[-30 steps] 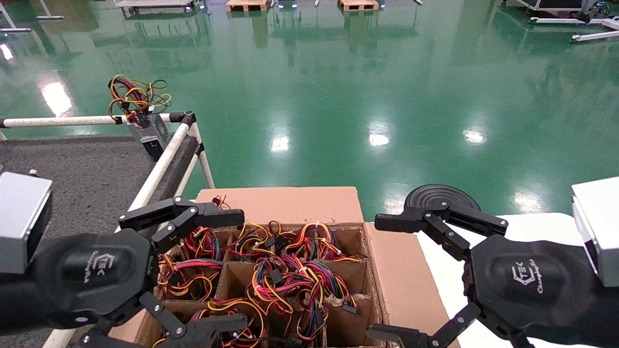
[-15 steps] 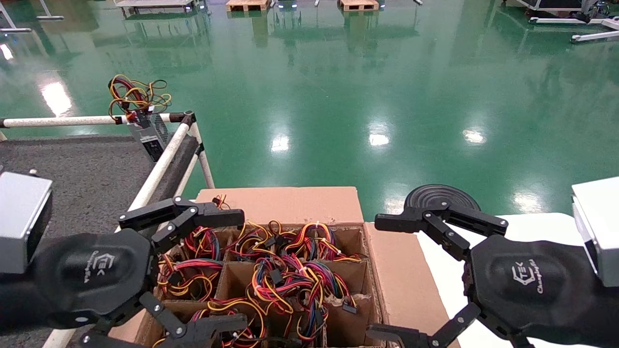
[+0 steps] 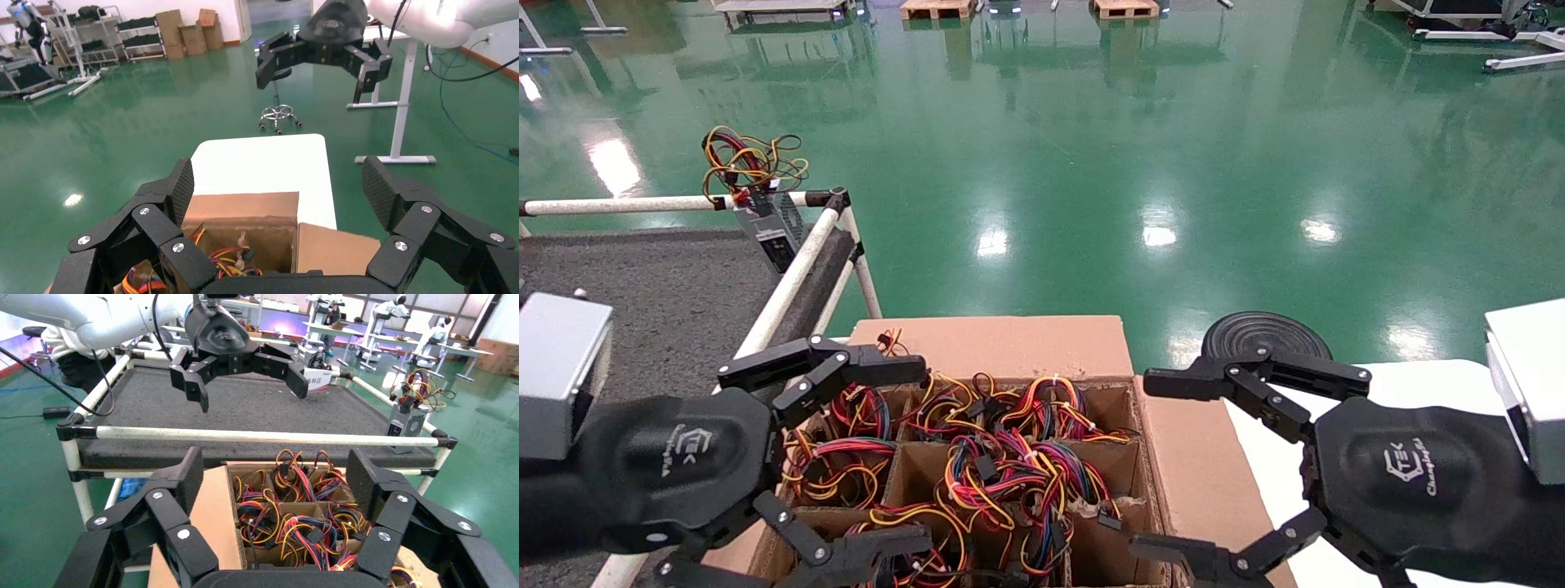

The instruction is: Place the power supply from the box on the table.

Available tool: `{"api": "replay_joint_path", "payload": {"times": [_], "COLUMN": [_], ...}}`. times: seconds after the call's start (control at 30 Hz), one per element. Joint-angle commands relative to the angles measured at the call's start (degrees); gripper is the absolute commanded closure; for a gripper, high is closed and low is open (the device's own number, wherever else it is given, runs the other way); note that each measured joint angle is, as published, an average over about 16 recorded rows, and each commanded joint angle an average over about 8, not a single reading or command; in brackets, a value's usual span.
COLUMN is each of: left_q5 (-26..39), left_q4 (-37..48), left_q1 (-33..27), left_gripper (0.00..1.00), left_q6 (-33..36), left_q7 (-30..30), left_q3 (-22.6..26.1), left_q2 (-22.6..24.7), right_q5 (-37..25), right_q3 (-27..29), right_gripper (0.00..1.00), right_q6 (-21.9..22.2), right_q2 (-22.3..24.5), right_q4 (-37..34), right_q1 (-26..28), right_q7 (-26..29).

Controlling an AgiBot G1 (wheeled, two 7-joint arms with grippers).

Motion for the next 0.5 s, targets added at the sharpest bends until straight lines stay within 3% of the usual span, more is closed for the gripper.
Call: {"api": "replay_joint_path", "payload": {"times": [0.03, 0.5], "left_q5": [0.19, 8.05], "left_q4": [0.17, 8.01], "left_q1": [0.03, -9.17], "left_gripper": [0.00, 0.00], "left_q6": [-0.06, 0.88], "left_q7": [-0.06, 0.89], "left_q3": [0.10, 7.86], "left_q2": [-0.08, 1.94], "right_q5": [0.00, 0.00], "right_q3": [0.00, 0.00], "right_gripper": [1.00, 1.00], "right_q6": [0.00, 0.00], "right_q2": [0.00, 0.00], "right_q4": [0.00, 0.00], "right_q1": [0.00, 0.00], "right_q7": [0.00, 0.00]}}
